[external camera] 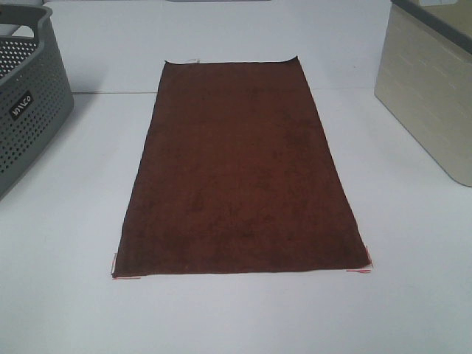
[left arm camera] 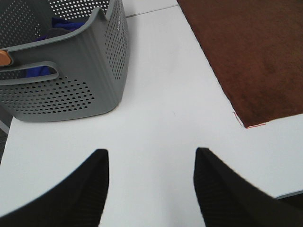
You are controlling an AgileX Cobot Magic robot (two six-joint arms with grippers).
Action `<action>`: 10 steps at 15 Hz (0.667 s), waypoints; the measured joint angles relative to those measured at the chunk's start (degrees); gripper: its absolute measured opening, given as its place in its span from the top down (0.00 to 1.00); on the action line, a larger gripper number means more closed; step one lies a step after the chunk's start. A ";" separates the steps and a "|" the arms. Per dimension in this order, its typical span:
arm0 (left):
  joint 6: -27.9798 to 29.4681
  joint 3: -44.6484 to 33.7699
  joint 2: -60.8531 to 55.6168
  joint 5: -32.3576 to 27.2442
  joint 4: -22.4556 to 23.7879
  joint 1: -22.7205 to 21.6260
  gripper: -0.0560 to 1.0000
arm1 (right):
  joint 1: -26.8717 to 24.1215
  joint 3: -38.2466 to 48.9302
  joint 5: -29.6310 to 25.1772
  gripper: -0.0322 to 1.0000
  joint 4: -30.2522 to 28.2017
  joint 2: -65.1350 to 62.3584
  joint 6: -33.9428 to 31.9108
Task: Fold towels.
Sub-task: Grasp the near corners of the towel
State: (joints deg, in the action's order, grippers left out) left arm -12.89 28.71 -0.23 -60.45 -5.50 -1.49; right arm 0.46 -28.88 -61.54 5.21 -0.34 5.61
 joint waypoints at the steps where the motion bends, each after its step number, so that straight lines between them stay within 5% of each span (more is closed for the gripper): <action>1: 0.00 0.00 0.00 0.00 0.00 0.00 0.45 | 0.00 0.00 0.00 0.17 0.00 0.00 0.00; 10: 0.00 0.00 0.00 0.00 0.00 0.00 0.45 | 0.00 0.00 0.00 0.17 0.00 0.00 0.00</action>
State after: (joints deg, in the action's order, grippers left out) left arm -12.89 28.71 -0.23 -60.45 -5.50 -1.49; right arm 0.46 -28.88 -61.54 5.21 -0.34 5.61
